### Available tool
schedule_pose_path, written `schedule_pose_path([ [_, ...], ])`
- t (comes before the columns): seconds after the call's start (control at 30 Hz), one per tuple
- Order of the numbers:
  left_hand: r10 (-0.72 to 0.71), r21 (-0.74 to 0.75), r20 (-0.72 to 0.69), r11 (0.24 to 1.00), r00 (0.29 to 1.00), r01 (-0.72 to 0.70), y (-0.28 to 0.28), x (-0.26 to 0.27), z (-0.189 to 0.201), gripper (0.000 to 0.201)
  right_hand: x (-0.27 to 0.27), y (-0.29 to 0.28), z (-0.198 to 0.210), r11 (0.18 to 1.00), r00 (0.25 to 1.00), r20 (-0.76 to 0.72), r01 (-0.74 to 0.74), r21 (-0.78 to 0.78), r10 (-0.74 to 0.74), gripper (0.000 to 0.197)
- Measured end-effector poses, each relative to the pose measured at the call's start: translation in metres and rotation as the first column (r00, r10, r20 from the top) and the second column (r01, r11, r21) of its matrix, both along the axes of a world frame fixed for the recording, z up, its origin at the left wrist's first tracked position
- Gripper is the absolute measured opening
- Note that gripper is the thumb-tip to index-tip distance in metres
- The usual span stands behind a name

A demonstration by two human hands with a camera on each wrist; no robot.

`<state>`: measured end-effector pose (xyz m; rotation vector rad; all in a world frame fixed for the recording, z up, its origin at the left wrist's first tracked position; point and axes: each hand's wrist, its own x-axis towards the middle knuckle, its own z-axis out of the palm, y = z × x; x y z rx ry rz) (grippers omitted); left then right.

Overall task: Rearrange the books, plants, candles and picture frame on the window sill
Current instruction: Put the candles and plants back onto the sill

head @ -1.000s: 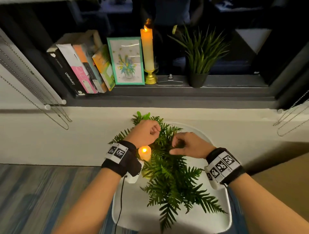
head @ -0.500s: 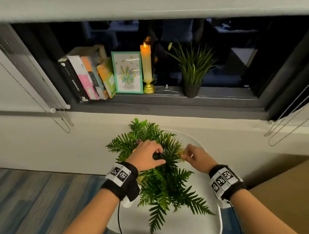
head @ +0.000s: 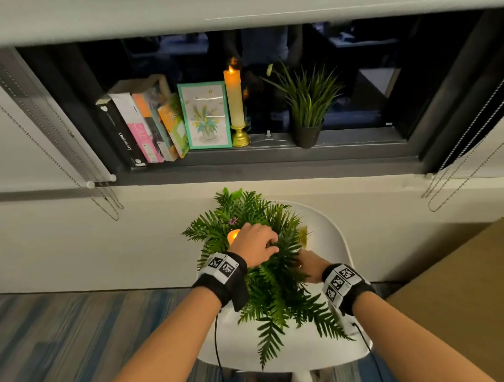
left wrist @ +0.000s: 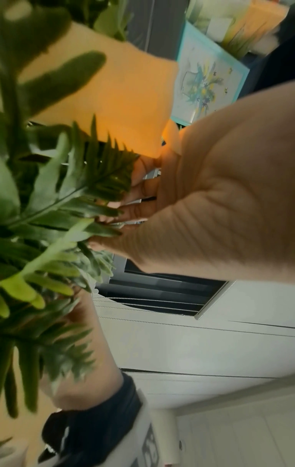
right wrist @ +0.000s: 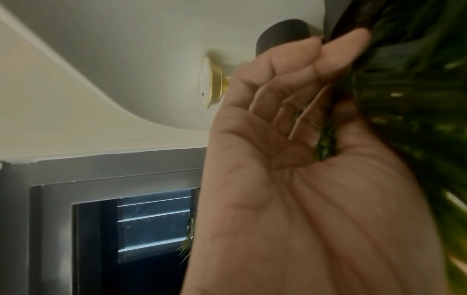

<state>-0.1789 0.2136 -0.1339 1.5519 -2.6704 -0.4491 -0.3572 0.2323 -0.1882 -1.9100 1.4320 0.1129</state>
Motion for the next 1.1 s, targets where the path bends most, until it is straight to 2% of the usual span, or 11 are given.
schedule_pose_path([
  [0.17,0.0,0.022,-0.067,1.0,0.998,0.001,0.004,0.007,0.002,0.027,-0.007,0.005,0.007,0.996,0.997,0.025,0.069,-0.057,-0.068,0.023],
  [0.27,0.0,0.014,-0.132,1.0,0.991,0.002,0.008,0.013,0.006,0.035,-0.02,0.002,0.007,0.994,0.996,0.035,0.081,-0.07,-0.079,0.014],
  [0.4,-0.024,0.003,-0.148,1.0,0.989,0.024,0.017,0.011,0.017,0.05,-0.043,-0.002,0.016,0.99,0.982,0.145,0.127,-0.057,-0.117,0.032],
  [0.5,-0.012,0.028,-0.278,0.999,0.96,0.021,0.023,0.006,0.024,0.046,-0.053,-0.003,0.039,0.991,0.97,0.22,0.118,-0.062,-0.102,0.022],
  [0.6,0.026,0.076,-0.347,0.997,0.938,0.001,0.025,0.0,0.036,0.047,-0.061,-0.004,0.061,0.991,0.954,0.294,0.093,-0.099,-0.061,0.028],
  [0.73,0.0,-0.015,-0.479,1.0,0.878,-0.008,0.021,0.007,0.058,0.047,-0.069,-0.001,0.103,0.985,0.919,0.392,0.11,-0.135,-0.049,0.028],
  [0.83,0.057,-0.078,-0.563,0.99,0.824,-0.121,0.012,0.028,0.064,0.055,-0.077,-0.005,0.127,0.968,0.845,0.53,0.188,-0.164,-0.074,0.024],
  [0.9,0.138,0.005,-0.618,0.985,0.774,-0.171,0.008,0.036,0.066,0.061,-0.078,-0.015,0.135,0.951,0.817,0.567,0.25,-0.181,-0.107,0.02],
  [0.97,0.206,0.155,-0.592,0.978,0.779,-0.141,0.007,0.032,0.07,0.071,-0.074,-0.027,0.14,0.948,0.819,0.561,0.265,-0.178,-0.123,0.031],
  [1.03,0.227,0.224,-0.573,0.968,0.787,-0.115,0.006,0.021,0.072,0.075,-0.066,-0.038,0.145,0.942,0.832,0.54,0.273,-0.196,-0.129,0.039],
  [1.1,0.275,0.281,-0.626,0.953,0.73,-0.118,0.001,0.014,0.076,0.072,-0.066,-0.05,0.147,0.921,0.786,0.591,0.347,-0.176,-0.183,0.036],
])
